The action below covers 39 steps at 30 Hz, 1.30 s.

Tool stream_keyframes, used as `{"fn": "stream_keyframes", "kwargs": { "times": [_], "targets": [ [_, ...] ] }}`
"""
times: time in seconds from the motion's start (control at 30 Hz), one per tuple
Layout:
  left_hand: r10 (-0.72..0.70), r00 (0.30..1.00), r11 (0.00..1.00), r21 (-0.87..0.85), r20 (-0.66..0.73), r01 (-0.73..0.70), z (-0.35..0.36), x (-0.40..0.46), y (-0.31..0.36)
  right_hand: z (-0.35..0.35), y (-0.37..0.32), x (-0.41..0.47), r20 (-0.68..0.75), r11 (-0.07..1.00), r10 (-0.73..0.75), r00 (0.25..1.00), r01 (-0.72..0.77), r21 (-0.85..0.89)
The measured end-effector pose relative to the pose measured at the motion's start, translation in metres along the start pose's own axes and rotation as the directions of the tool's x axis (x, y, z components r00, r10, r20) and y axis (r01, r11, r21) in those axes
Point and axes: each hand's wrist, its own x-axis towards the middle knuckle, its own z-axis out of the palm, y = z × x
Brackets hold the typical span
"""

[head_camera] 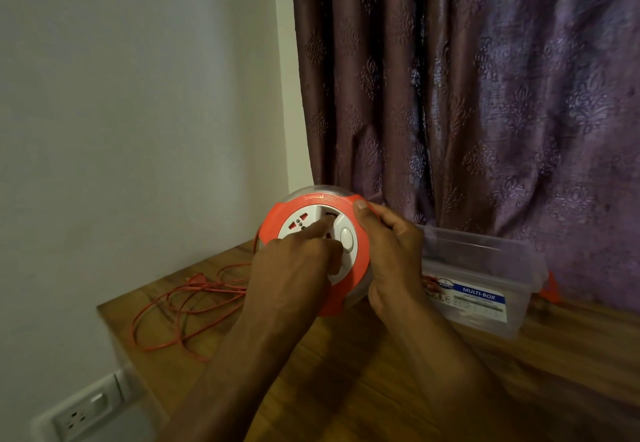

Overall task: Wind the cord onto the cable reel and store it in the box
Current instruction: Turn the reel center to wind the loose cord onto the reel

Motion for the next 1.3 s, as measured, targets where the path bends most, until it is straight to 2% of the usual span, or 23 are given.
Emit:
{"fn": "stream_keyframes", "kwargs": {
  "times": [0.13,0.23,0.27,0.33,0.47,0.63,1.03,1.3],
  "targets": [
    [0.010,1.000,0.996,-0.085,-0.011,-0.011,-0.001,-0.001,-0.004,0.000,0.001,0.000,-0.007,1.000,0.010,1.000,-0.010,-0.009],
    [-0.069,0.982,0.956,-0.292,-0.175,0.016,-0.004,-0.008,-0.009,-0.001,-0.001,0.001,-0.005,1.000,-0.011,1.000,0.011,-0.021],
    [-0.111,0.965,0.953,-0.299,-0.236,0.036,-0.006,-0.011,-0.010,-0.001,-0.002,0.001,-0.009,1.000,-0.014,1.000,0.014,-0.017],
    [-0.147,0.951,0.970,-0.228,-0.271,0.085,-0.009,-0.016,-0.013,-0.002,-0.004,0.001,-0.027,1.000,-0.021,0.999,0.020,-0.015],
    [-0.122,0.975,0.991,-0.085,-0.188,0.108,-0.010,-0.020,-0.008,-0.002,-0.007,0.000,-0.040,0.998,-0.057,0.998,0.056,-0.022],
    [-0.169,0.981,0.986,-0.008,-0.101,0.169,-0.006,-0.016,-0.003,0.000,-0.009,-0.003,-0.038,0.998,-0.058,0.998,0.057,-0.007],
    [-0.204,0.978,0.979,0.024,0.036,0.203,0.011,-0.003,-0.002,-0.002,-0.012,-0.003,0.012,0.998,-0.039,0.999,0.038,0.041],
    [-0.124,0.990,0.991,0.059,0.072,0.120,0.009,-0.003,0.001,-0.003,-0.009,0.001,0.007,0.999,-0.002,1.000,0.002,0.043]
  ]
}}
